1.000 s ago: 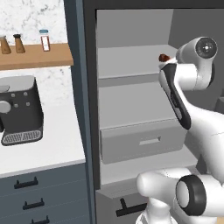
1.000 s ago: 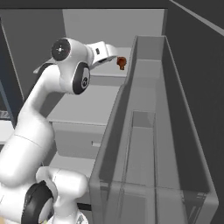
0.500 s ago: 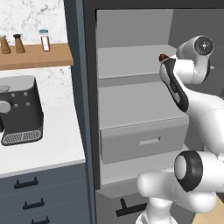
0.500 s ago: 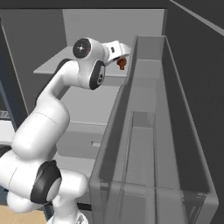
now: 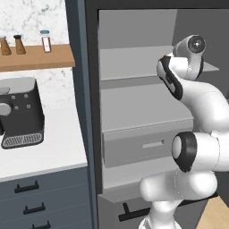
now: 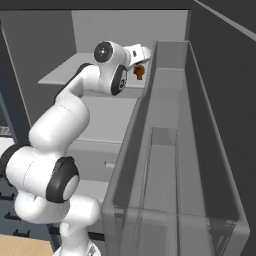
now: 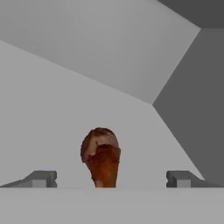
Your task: Place one cucumber and one chicken drumstick in each tupperware on the nearby counter, to pack two identical lunches.
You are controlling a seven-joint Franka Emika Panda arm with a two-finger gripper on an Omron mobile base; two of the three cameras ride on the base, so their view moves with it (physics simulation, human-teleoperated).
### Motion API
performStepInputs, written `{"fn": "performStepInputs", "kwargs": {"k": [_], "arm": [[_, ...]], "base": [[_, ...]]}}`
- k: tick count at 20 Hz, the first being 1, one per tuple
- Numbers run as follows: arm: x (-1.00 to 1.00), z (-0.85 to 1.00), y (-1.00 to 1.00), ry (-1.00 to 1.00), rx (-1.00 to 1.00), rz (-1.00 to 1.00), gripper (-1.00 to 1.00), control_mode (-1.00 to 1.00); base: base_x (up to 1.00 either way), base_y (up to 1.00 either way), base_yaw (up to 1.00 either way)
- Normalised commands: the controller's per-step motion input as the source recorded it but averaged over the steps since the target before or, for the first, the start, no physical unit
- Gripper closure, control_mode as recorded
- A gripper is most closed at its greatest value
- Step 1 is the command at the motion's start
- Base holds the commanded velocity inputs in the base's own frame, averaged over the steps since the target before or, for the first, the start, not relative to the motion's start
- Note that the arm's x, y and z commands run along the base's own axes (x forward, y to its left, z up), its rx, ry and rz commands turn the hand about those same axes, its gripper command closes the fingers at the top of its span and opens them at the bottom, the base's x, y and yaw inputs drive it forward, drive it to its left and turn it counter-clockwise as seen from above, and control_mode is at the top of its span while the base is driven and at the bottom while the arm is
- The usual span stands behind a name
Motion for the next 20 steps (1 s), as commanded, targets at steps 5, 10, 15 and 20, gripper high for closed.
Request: {"fn": "performStepInputs", "kwargs": {"k": [5,10,15,20], "arm": [[0.28,-0.06,-0.2,0.0,0.0,0.0,-1.0,-1.0],[0.17,-0.17,-0.07,0.0,0.0,0.0,-1.0,-1.0],[0.22,-0.16,0.0,0.0,0.0,0.0,-1.0,-1.0],[0.29,-0.08,-0.01,0.0,0.0,0.0,-1.0,-1.0]], "base": [[0.0,0.0,0.0],[0.0,0.0,0.0],[0.0,0.0,0.0],[0.0,0.0,0.0]]}}
